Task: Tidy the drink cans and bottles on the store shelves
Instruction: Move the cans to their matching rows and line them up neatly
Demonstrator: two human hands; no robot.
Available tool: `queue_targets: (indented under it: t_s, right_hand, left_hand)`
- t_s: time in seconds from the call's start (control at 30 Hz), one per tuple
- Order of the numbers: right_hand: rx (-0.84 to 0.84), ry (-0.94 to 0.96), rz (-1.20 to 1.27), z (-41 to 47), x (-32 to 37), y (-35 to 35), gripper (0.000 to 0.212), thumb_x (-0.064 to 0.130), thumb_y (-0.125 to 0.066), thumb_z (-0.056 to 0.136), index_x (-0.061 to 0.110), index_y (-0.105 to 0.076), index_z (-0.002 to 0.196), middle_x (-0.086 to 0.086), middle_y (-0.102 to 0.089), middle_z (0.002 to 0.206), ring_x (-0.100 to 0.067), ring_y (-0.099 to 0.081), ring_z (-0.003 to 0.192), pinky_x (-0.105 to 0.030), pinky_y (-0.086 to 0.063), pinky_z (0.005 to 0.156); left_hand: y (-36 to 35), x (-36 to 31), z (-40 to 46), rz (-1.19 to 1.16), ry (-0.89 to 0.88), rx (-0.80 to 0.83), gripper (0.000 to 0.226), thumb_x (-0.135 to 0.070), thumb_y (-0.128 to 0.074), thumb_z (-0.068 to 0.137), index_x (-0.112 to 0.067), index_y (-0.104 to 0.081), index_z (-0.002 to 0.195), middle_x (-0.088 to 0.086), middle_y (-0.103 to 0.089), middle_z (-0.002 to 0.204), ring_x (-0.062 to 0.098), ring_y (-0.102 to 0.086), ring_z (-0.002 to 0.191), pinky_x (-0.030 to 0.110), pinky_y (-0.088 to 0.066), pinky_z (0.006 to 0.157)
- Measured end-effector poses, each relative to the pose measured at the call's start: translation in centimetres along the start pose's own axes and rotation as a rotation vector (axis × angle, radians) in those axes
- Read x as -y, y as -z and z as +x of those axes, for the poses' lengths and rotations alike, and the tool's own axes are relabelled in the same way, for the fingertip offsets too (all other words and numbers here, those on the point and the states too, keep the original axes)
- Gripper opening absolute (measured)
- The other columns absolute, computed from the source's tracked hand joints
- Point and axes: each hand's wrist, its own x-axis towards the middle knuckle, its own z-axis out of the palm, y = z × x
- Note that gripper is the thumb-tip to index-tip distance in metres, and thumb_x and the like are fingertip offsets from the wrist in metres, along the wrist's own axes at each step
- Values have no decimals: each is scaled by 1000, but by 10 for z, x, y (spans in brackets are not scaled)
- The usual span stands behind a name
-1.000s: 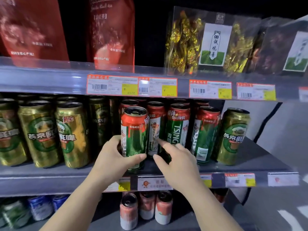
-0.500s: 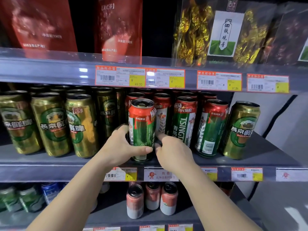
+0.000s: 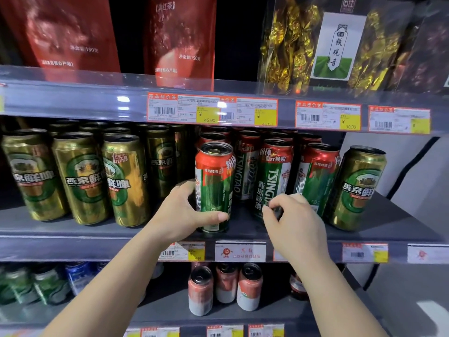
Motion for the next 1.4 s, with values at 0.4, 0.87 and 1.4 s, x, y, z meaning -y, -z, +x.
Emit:
queue_targets:
  t_s: [0.4,0.87,1.4]
  right_hand:
    - [-33,89,297,-5,-7,-19,8,24,-61,90,29,-64,97,19,-51,95,6,-50,64,-2,-35,61]
    - [133,102,234,1,-19,-15,42,31,-50,97,27,-43,138,9,-52,136,-15,-53,118,-31,-46,84]
    - [-289,-143,280,1,-54,0,44,21,-64,87,26,-48,128,0,-47,131,-20,-56,110,-39,-53,80]
  left_hand:
    - [-16,-2,-3,1,76,-96,54,-53,-87,56,-38,-57,98,-19,-69,89,-12,-60,81,8,-45,59]
    - [-48,-13,0,-9,86,-148,69,-63,-83,46,-43,-48,101,-15,-66,93,-14,-60,80,10,-45,60]
    - [-70,-18,-5,114,-43,-242,52,-58,-83,57,-50,-46,92,-23,-57,88,-25,-47,85,-4,-35,64]
